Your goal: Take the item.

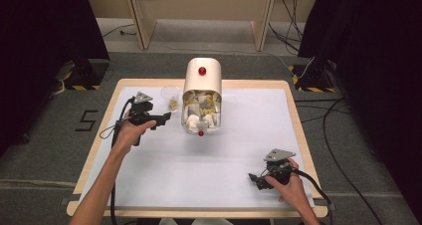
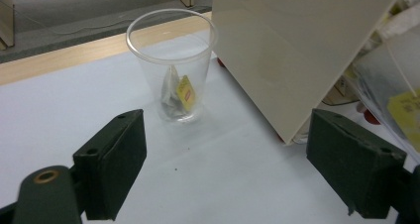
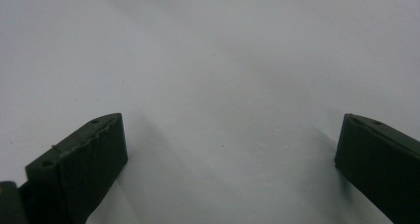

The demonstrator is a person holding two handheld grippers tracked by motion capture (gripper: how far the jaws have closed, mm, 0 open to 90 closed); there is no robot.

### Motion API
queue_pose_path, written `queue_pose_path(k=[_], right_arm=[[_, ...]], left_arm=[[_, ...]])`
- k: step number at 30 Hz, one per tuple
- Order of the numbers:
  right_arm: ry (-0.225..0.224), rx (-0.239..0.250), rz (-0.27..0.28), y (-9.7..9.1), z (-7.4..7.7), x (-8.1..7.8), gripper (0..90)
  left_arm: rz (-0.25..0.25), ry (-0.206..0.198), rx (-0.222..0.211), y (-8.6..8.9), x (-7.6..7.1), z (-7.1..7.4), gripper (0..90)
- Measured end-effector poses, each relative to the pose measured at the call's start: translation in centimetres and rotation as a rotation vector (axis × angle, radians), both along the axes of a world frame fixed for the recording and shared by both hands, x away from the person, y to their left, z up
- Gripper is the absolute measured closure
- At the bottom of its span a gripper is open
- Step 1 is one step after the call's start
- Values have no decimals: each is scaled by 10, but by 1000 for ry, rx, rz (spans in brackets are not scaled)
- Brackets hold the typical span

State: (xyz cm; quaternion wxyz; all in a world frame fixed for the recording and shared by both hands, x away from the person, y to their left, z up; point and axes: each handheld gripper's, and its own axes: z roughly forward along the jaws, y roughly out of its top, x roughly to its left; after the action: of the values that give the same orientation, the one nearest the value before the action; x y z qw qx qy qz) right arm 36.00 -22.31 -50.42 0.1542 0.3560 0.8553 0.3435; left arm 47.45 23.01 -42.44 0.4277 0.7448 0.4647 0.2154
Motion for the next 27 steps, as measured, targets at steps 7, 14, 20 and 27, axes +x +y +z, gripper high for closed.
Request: queue_pose_path(k=[7, 14, 20, 27], right_arm=[[5, 2, -4, 0, 0, 0, 1], [4, 2, -4, 0, 0, 0, 1], [5, 3, -4, 0, 0, -1, 1], [5, 2, -4, 0, 0, -1, 1]], left_arm=[[-6, -7, -12, 0, -12, -2, 157], [-12, -5, -15, -1, -22, -7, 157], [-8, -9, -13, -2, -32, -14, 156], [-13, -4, -17, -2, -43, -23, 155]])
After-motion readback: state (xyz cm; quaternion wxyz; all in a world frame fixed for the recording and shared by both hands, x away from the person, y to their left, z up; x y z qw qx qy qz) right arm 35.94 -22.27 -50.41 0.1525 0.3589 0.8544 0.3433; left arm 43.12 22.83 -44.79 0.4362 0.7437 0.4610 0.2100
